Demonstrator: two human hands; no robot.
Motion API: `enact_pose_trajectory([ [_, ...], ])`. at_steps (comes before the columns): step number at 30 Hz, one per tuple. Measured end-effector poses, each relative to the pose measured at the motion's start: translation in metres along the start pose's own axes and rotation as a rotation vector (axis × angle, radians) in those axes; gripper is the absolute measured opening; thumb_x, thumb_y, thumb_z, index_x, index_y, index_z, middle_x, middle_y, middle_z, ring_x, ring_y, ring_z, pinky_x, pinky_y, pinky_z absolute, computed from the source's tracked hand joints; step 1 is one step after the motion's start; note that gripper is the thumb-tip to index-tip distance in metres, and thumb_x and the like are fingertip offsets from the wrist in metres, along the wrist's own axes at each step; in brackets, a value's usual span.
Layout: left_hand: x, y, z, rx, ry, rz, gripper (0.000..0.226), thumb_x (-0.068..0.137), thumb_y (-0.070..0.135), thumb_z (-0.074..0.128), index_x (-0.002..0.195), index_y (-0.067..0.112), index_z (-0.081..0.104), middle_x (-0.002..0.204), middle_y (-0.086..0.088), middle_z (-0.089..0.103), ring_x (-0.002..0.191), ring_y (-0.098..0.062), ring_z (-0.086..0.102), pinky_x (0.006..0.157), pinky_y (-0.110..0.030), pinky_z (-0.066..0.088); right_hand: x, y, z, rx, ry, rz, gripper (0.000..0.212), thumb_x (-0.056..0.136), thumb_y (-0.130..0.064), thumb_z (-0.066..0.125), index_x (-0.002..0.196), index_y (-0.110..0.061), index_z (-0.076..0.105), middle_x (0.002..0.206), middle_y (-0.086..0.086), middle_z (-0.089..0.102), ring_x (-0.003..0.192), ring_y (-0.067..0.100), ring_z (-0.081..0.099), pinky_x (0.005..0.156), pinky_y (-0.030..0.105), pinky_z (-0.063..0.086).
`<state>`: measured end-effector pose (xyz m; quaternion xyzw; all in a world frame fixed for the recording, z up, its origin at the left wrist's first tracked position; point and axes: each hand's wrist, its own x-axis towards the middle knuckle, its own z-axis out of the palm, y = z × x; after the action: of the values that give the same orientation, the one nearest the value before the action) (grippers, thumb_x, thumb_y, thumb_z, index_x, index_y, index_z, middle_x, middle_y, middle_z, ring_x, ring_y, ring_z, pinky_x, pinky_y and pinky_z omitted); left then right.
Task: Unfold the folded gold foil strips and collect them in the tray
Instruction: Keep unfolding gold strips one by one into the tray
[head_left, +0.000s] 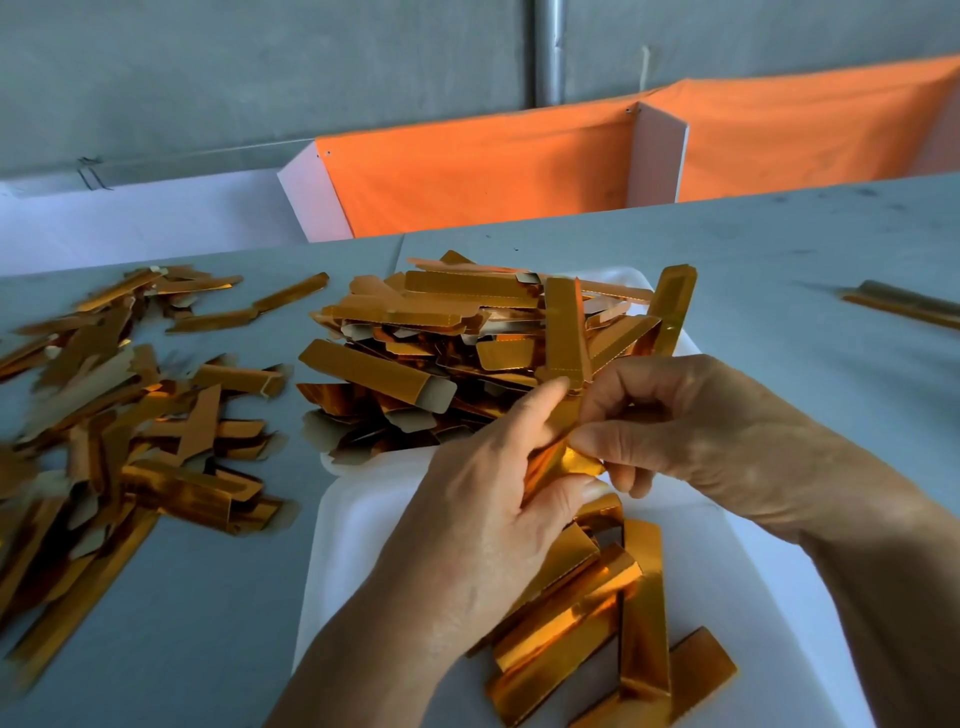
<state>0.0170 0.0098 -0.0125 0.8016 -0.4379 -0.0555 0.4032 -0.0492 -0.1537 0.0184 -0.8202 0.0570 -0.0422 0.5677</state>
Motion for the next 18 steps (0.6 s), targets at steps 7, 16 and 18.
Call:
enact_pose_trajectory([
  [7,0.002,0.003,0.002,-0.057,0.008,-0.006,0.074,0.073,0.064,0.05,0.141,0.044,0.029,0.109,0.027,0.063,0.104,0.01,0.056,0.088,-0.014,0.049,0.004,0.002,0.001,-0.002,0.02,-0.028,0.02,0.074,-0.024,0.068,0.09,-0.013,0.066,0.07,0.001,0.062,0.054,0.007,0.057,0.052,0.017,0.047],
  [16,0.004,-0.005,-0.013,-0.094,0.091,-0.015,0.055,0.066,0.056,0.062,0.116,0.031,0.066,0.097,0.028,0.065,0.095,0.016,0.056,0.071,0.002,0.041,0.001,0.011,-0.02,0.045,0.118,-0.092,0.022,0.071,-0.032,0.064,0.084,-0.017,0.074,0.054,-0.006,0.058,0.05,0.003,0.053,0.051,0.013,0.043],
  [18,0.004,-0.004,-0.013,-0.084,0.115,-0.007,0.052,0.067,0.053,0.063,0.112,0.028,0.069,0.095,0.022,0.067,0.093,0.011,0.059,0.071,-0.001,0.043,0.001,0.011,-0.021,0.051,0.097,-0.095,0.022,0.07,-0.035,0.066,0.082,-0.018,0.074,0.057,-0.005,0.06,0.052,0.003,0.055,0.052,0.014,0.045],
])
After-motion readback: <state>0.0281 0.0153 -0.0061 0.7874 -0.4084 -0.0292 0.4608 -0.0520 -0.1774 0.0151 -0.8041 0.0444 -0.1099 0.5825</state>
